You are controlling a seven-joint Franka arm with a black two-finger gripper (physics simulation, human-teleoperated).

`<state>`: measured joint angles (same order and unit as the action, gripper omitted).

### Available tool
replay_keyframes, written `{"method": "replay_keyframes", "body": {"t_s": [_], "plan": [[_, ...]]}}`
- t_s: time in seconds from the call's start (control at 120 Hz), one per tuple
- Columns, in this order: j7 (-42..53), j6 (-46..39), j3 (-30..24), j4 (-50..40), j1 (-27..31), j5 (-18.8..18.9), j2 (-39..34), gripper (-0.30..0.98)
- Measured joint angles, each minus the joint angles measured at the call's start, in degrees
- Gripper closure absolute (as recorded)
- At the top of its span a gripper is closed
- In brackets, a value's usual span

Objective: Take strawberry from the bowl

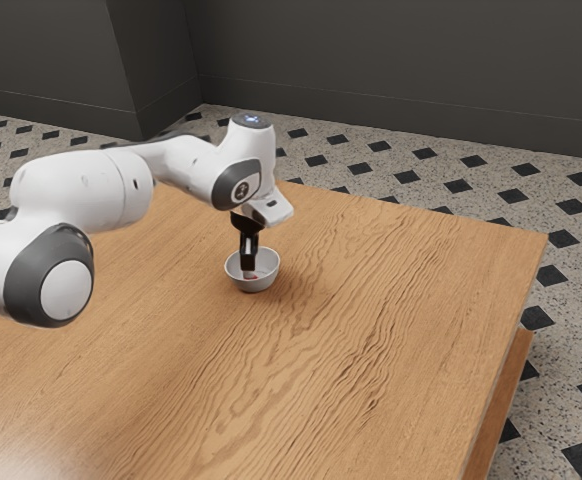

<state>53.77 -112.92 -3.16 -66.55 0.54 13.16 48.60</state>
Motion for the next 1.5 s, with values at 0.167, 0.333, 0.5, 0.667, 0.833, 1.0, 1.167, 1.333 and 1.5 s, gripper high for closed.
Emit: {"method": "replay_keyframes", "body": {"t_s": [0.167, 0.333, 0.5, 0.667, 0.833, 1.0, 1.167, 1.333, 1.5], "plan": [[2.3, -0.9, 0.0, 0.0, 0.0, -0.5, 0.5, 0.42], [4.1, -1.8, 0.1, -0.3, 0.2, -1.2, 1.1, 0.43], [5.4, -2.9, 0.1, -1.2, 0.7, -2.0, 1.2, 0.43], [6.4, -3.4, 0.1, -1.3, 0.9, -2.2, 1.2, 0.43], [7.2, -3.9, 0.1, -1.3, 1.0, -2.2, 1.7, 0.43], [7.8, -4.4, 0.1, -1.3, 1.0, -2.2, 2.0, 0.50], [7.7, -4.7, 0.1, -1.2, 1.0, -2.4, 1.8, 0.57], [7.3, -5.0, 0.1, -1.9, 1.0, -2.3, 0.9, 0.62], [6.9, -5.0, 0.2, -5.4, 1.1, -2.2, -3.8, 0.65]]}}
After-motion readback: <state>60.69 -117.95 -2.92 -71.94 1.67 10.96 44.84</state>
